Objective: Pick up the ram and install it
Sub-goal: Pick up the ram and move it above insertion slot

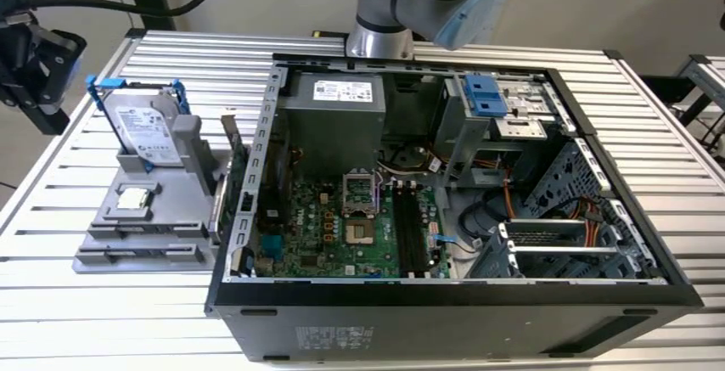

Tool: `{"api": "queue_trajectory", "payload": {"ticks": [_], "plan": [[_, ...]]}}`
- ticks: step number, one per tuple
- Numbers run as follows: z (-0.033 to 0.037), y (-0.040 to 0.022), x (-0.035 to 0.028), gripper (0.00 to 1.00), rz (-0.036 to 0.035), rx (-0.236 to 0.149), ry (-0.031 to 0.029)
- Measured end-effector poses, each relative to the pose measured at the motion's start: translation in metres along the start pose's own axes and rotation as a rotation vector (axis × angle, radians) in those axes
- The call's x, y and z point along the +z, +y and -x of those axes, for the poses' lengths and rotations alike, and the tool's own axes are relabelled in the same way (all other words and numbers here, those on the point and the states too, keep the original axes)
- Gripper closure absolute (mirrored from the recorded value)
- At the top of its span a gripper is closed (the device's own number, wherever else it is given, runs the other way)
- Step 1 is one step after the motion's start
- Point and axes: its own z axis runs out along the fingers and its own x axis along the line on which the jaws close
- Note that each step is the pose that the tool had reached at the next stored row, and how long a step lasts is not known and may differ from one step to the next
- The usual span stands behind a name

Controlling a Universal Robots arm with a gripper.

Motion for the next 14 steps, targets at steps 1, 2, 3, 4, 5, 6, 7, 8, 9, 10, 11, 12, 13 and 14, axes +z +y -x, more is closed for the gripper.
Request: {"api": "queue_trajectory", "payload": {"ticks": [1,2,3,4,5,6,7,8,9,10,11,12,13,14], "plan": [[0.0,-0.0024,-0.0001,1.0,0.0,0.0,0.0],[0.0,-0.005,-0.0002,1.0,0.0,0.0,0.0],[0.0,-0.0073,-0.0003,1.0,0.0,0.0,0.0],[0.0,-0.0094,-0.0004,1.0,0.0,0.0,0.0],[0.0,-0.0106,-0.0005,1.0,-0.0001,0.0,0.0],[0.0,-0.0106,-0.0004,1.0,0.0001,0.0,0.0],[0.0,-0.0107,-0.0005,1.0,-0.0001,0.0,0.0],[-0.0001,-0.011,-0.0005,1.0,-0.0001,0.0,0.0001],[0.0,-0.0112,-0.0005,1.0,0.0,0.0,0.0001],[0.0,-0.0113,-0.0006,1.0,-0.0001,0.0,0.0001],[0.0,-0.0149,-0.0007,1.0,0.0,0.0,0.0],[0.0,-0.0182,-0.0008,1.0,0.0,0.0,0.0],[0.0,-0.0184,-0.0009,1.0,0.0,0.0,0.0],[0.0,-0.0185,-0.0009,1.0,0.0,0.0,0.0]]}}
